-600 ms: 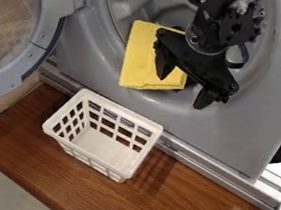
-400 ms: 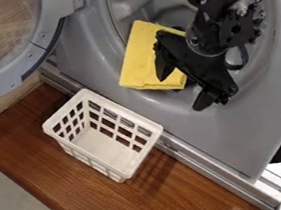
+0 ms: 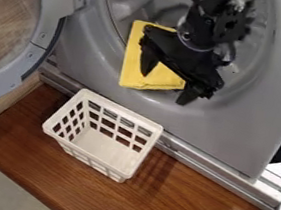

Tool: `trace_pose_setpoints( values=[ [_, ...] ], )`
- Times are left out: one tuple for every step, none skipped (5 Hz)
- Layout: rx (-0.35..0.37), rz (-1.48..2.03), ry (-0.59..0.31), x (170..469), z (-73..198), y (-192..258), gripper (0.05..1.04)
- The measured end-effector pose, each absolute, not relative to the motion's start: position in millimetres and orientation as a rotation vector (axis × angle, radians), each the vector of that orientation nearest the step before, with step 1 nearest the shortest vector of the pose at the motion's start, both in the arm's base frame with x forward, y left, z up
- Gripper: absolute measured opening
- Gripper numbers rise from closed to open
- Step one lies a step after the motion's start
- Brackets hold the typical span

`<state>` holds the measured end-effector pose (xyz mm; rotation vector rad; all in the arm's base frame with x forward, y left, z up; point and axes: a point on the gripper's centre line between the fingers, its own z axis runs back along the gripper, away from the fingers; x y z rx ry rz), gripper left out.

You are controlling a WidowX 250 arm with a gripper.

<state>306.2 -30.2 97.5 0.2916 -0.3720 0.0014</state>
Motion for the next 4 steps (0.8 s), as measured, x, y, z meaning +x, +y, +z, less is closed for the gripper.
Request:
trace_pose_setpoints(
  values=[
    [0.155,0.082,-0.430,309.7,99.6,-12.2,1.000],
    [0.071,0.105,-0.449,320.7,92.3,-5.2,1.001],
    [0.056,0.152,-0.438,336.0,87.2,8.3,1.000],
    [0.072,0.173,-0.424,349.5,80.0,17.2,1.000]
  ],
)
